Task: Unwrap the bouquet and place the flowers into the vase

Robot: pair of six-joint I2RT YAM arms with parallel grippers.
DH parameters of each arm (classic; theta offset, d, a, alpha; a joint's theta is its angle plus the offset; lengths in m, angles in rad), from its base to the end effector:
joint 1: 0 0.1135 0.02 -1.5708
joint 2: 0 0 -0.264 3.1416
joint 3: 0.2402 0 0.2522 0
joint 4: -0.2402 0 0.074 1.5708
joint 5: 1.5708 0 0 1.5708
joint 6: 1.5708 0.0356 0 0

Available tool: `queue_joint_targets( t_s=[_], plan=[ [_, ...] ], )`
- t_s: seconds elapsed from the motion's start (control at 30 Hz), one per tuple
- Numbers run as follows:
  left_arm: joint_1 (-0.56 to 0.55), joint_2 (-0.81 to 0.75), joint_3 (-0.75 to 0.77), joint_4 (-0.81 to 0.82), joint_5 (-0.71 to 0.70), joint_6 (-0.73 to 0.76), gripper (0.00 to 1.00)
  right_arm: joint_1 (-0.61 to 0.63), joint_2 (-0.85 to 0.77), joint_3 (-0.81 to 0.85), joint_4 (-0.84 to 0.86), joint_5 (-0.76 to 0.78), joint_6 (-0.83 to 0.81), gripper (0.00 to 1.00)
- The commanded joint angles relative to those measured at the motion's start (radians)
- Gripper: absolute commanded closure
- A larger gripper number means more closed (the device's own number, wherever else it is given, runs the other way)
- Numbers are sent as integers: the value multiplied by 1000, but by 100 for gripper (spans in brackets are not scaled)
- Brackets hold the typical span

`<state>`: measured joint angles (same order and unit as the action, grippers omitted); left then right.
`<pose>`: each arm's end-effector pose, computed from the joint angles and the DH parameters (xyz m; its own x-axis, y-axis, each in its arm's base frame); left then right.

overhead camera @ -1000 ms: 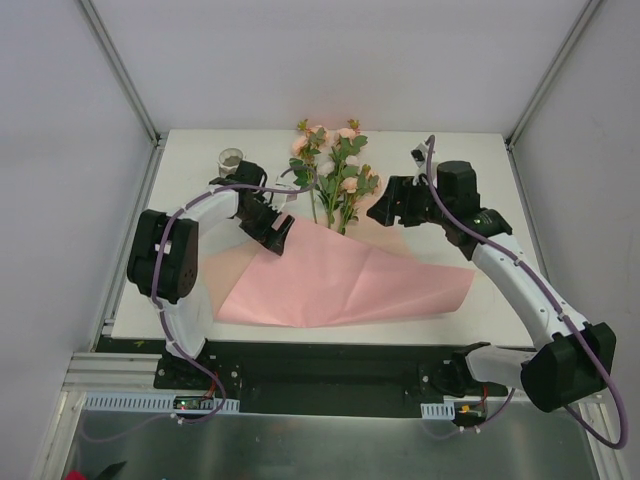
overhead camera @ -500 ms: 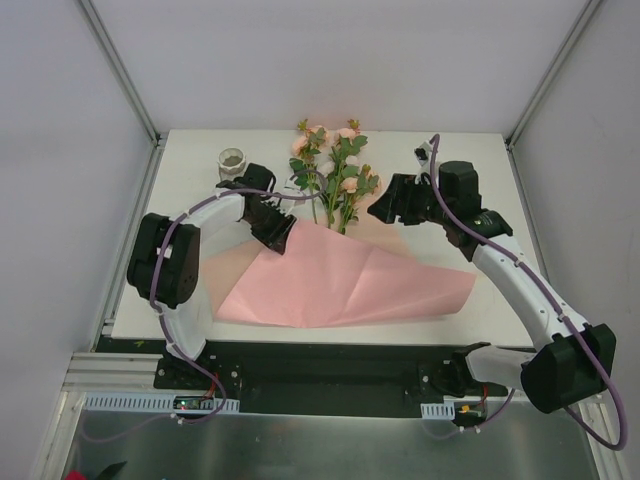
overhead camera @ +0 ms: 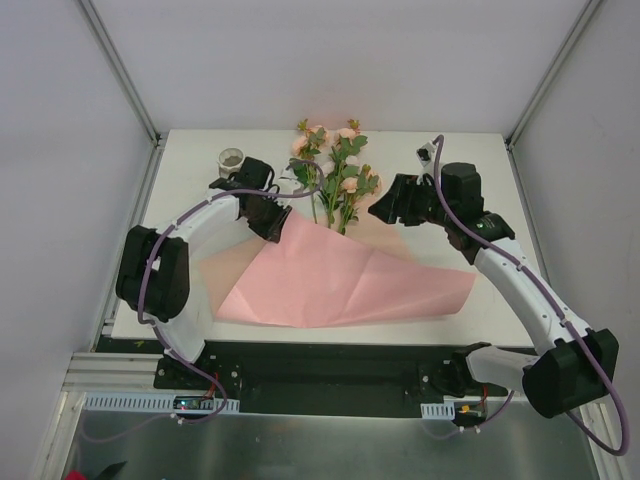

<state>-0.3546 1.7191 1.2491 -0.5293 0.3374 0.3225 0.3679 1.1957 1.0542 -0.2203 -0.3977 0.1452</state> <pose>0.3361 -0.1370 0.2267 -0.5910 0.5377 -0.6013 0.7200 0.6878 -0.0926 0.2509 0.1115 0.3462 -0.4237 -0.0203 -0.9056 -0.6147 0.7407 0.2710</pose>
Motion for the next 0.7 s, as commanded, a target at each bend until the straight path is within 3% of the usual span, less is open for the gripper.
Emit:
queue_joint_targets(
  t_s=[0.0, 0.17, 0.27, 0.33, 0.37, 0.67],
  plan=[
    [-18, -46, 4, 6, -20, -22, 78, -7, -36, 6, 38, -13, 21, 35],
    [-20, -33, -4, 11, -31, -16, 81, -7, -42, 4, 32, -4, 21, 37],
    [-20, -29, -2, 9, -35, -13, 87, -7, -44, 4, 27, 2, 19, 38],
    [-20, -42, 3, 9, -38, -13, 99, -7, -45, 4, 26, 8, 17, 39],
    [-20, -47, 4, 9, -40, -14, 100, -7, -47, 6, 25, 10, 17, 39],
    [-41, -196, -10, -24, 8, -59, 100, -6, -48, 36, 30, 42, 11, 44]
  ],
)
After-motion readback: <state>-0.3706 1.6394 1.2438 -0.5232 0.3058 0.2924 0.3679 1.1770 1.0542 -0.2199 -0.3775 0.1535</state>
